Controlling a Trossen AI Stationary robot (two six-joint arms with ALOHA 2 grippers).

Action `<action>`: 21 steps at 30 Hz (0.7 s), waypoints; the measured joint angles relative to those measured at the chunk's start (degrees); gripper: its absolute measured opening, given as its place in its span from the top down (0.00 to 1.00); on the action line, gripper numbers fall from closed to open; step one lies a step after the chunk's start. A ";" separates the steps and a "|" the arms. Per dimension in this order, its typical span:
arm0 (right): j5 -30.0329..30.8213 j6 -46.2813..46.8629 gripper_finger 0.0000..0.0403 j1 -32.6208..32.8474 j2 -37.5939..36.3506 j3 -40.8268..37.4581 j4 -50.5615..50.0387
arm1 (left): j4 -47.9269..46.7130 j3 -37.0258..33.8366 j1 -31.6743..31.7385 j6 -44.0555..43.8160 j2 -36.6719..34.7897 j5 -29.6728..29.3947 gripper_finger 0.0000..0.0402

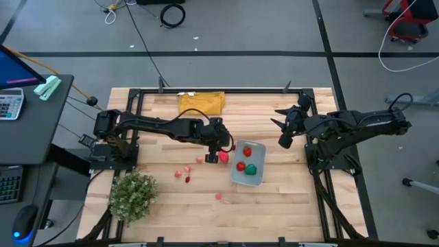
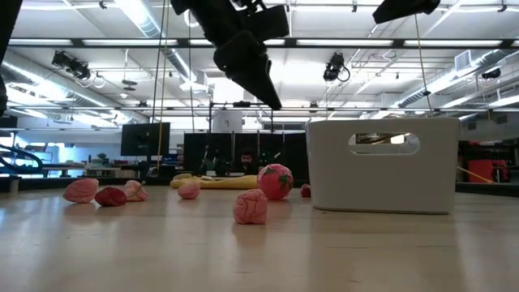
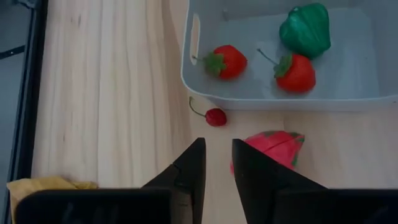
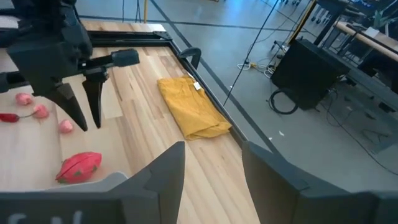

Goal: Pick and placing Produce into tupperware
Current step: Put the red dragon fruit into the gray bin

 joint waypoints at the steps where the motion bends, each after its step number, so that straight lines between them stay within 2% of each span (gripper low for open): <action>1: -0.03 0.01 0.58 0.00 0.01 0.00 -0.19 | 0.82 0.00 0.14 -0.14 0.00 0.00 0.79; 6: -0.06 0.11 0.58 0.00 -0.01 0.00 -0.26 | 3.84 0.00 0.85 -4.90 0.00 -1.02 0.82; 13: -0.07 1.62 0.58 -0.01 0.01 0.00 -0.26 | -1.85 0.00 2.11 -3.82 0.00 -0.85 0.85; 16: -0.07 1.64 0.58 0.00 0.01 0.00 -0.28 | -4.99 0.00 2.26 -4.15 0.00 -0.85 0.82; 21: -0.07 1.64 0.58 0.00 0.01 0.00 -0.27 | -9.42 -0.07 1.75 -3.72 1.71 -0.85 0.68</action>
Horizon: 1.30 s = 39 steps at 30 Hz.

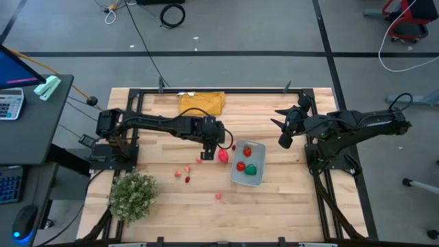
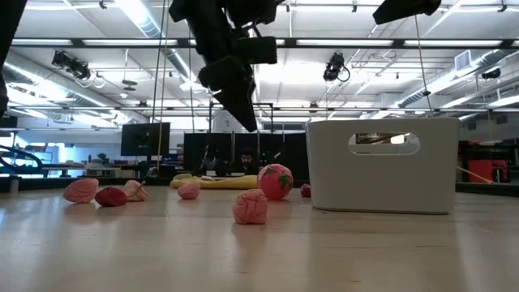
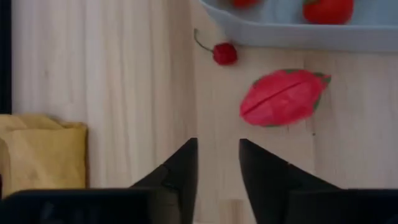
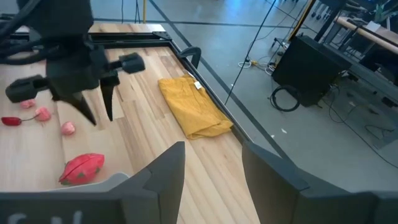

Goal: Pick and placing Produce into tupperware
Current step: Put the red dragon fruit into the gray bin

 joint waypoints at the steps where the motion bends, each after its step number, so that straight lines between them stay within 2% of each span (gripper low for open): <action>1: 0.00 0.00 0.58 -0.02 0.00 0.00 0.04 | 0.64 0.09 -0.19 0.47 0.41 0.01 0.65; 5: -0.01 0.00 0.58 0.00 0.14 0.00 0.07 | 1.31 -0.02 -1.29 4.53 2.28 0.05 0.54; 9: -0.04 -0.05 0.58 0.00 0.83 0.00 -0.18 | 0.86 -0.04 -2.85 12.43 4.64 0.02 0.45; 14: 0.06 -0.35 0.58 -0.02 1.82 -0.02 0.06 | -0.67 -0.13 -5.61 29.89 7.25 -0.30 0.41; 17: 0.00 -0.52 0.58 0.00 2.10 -0.02 0.00 | 1.51 0.00 -6.85 35.64 8.28 -0.91 0.41; 23: 0.05 -0.55 0.58 -0.02 2.27 -0.02 0.01 | 5.37 -0.04 -6.52 35.96 8.59 -6.46 0.40; 27: 0.01 -0.28 0.58 -0.02 2.48 -0.02 -0.08 | 5.81 -0.04 -5.95 36.27 8.65 -6.02 0.40; 32: 0.00 -0.22 0.58 0.00 2.90 -0.02 -0.16 | 4.25 -0.04 -5.91 36.05 8.69 -2.13 0.40; 39: -0.02 0.55 0.58 0.00 3.02 -0.02 -0.21 | 7.42 -0.05 -5.95 36.60 11.49 -1.89 0.41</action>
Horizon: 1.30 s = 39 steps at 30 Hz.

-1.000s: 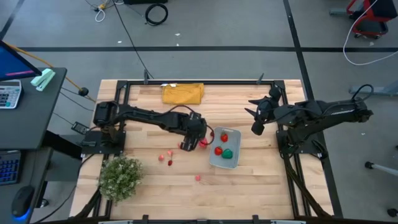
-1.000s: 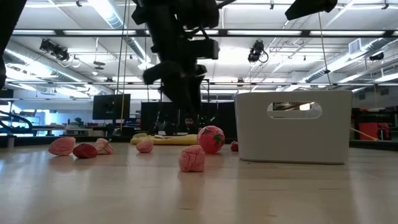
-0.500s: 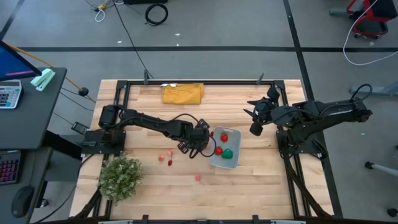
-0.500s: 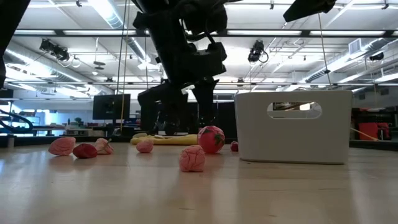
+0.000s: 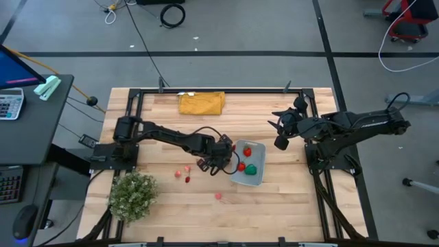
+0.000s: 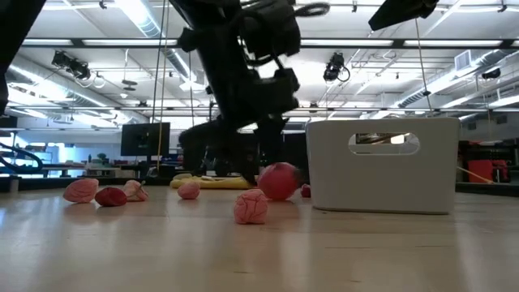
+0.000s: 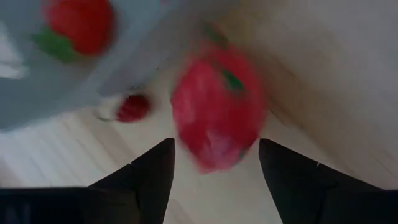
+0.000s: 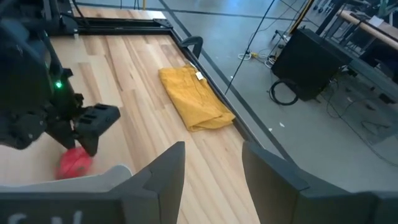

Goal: Pick and placing Produce into tupperware
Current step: Put the red dragon fruit into the gray bin

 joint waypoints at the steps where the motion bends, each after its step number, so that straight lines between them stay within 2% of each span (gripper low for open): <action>1: 0.00 0.43 0.58 0.00 0.00 0.00 -0.01 | 0.32 -0.05 0.00 0.34 0.60 0.02 0.41; 6: -0.54 0.97 0.58 0.00 0.00 0.00 -0.44 | 3.68 0.00 -0.15 4.28 2.61 0.02 0.40; 28: -1.29 1.05 0.58 0.02 0.00 0.00 -1.09 | 5.05 0.01 -6.14 -0.72 2.88 -0.16 0.41; 33: -1.29 1.03 0.58 0.02 0.00 0.00 -1.09 | 7.67 0.01 -7.36 -2.58 2.88 -3.63 0.40; 39: -1.29 1.03 0.58 0.02 0.00 0.00 -1.09 | 7.37 1.29 -8.56 -4.07 2.88 -4.99 0.41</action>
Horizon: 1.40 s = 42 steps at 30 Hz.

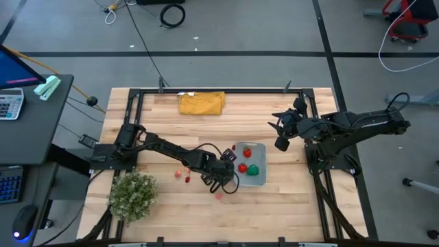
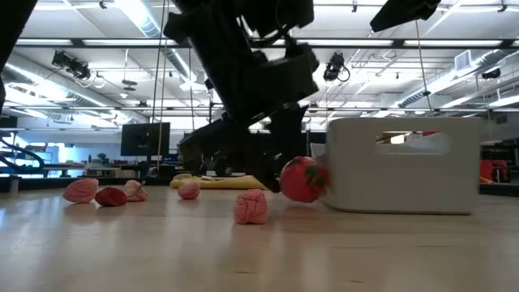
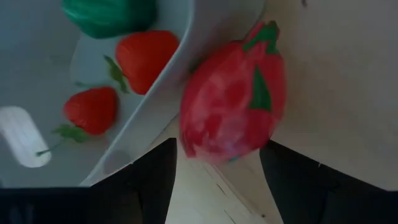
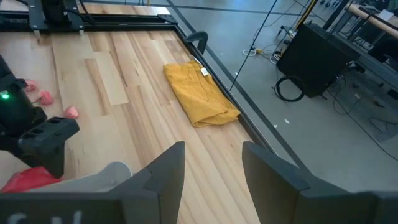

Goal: Pick and placing Produce into tupperware
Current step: Put the red dragon fruit into the gray bin

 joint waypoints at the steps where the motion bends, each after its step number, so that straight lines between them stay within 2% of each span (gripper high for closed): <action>1: 0.00 0.00 0.58 0.00 0.00 0.00 0.00 | -0.15 0.52 -0.08 -0.63 0.00 -0.01 0.41; 13: -0.09 -0.02 0.58 0.00 0.00 0.00 0.00 | -8.69 5.52 -1.07 -7.09 -0.02 0.00 0.41; 20: -0.17 -0.02 0.58 0.00 0.00 0.00 0.00 | -8.19 5.52 -3.29 -7.10 -0.02 0.60 0.40; 37: -0.24 1.38 0.58 -0.01 -0.02 -0.02 -0.66 | -2.27 5.58 -3.18 -5.13 1.75 1.08 0.41; 42: -0.22 1.42 0.58 -0.02 -0.02 -0.02 -0.66 | -1.62 5.54 -3.04 -6.17 2.64 2.84 0.42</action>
